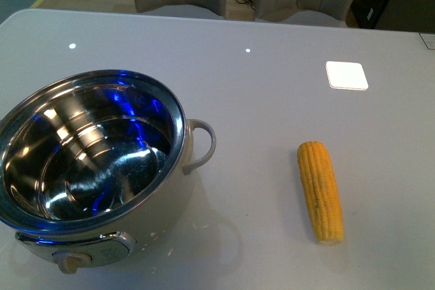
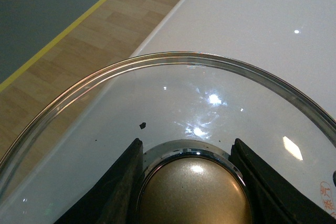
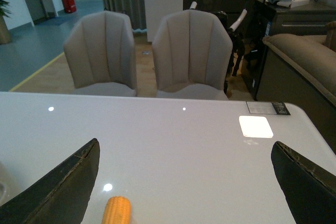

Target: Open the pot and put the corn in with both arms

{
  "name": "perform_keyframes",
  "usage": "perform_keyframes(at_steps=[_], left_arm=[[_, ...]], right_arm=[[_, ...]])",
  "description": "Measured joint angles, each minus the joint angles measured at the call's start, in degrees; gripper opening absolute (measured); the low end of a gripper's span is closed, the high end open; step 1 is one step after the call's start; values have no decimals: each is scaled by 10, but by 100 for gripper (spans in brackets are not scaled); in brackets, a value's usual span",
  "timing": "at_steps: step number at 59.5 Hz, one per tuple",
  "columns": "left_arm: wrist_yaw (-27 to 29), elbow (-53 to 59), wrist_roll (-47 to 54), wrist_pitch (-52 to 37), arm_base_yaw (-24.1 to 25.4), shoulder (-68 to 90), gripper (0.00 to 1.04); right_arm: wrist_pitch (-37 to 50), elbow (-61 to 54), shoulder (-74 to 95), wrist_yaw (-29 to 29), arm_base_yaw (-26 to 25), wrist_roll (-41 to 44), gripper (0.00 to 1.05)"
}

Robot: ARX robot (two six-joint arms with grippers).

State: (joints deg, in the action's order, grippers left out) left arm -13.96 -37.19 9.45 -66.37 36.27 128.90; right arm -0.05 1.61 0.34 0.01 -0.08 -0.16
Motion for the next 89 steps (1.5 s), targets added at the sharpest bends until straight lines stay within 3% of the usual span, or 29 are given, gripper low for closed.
perform_keyframes(at_steps=[25,85,89], left_arm=[[-2,-91,-21,-22,-37,113,44],[-4,-132,-23,-98,-26,219,44],[-6,-132,-28,-98,-26,219,51]], right_arm=[[0,0,0,0,0,0,96],[0,0,0,0,0,0,96],[0,0,0,0,0,0,96]])
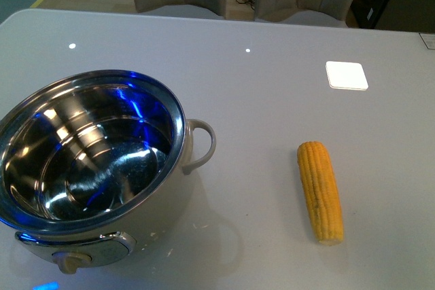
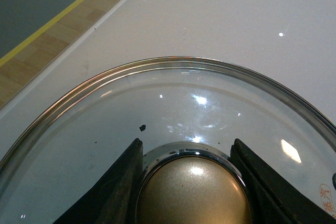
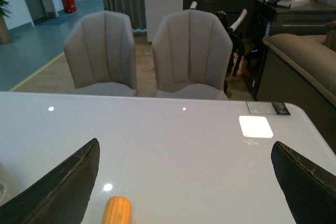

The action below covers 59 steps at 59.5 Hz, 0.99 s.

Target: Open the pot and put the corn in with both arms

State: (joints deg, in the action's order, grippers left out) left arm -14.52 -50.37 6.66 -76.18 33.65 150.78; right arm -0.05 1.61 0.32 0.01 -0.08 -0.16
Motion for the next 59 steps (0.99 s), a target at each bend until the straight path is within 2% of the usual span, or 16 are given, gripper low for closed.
perform_keyframes(at_steps=[9,22,30,37,42,59], left_arm=[[-2,0,-1,7,0,0,75],[-3,3,-1,20,0,-2,76],[-4,14,-1,22,0,-17,87],[-6,26,-1,26,0,-41,90],[-8,37,-1,37,2,-68,99],[-40,114,-21,102,13,-223,98]], right_arm=[[0,0,0,0,0,0,96],[0,0,0,0,0,0,96],[0,0,0,0,0,0,96],[0,0,0,0,0,0,96],[0,0,0,0,0,0,96],[0,0,0,0,0,0,96]])
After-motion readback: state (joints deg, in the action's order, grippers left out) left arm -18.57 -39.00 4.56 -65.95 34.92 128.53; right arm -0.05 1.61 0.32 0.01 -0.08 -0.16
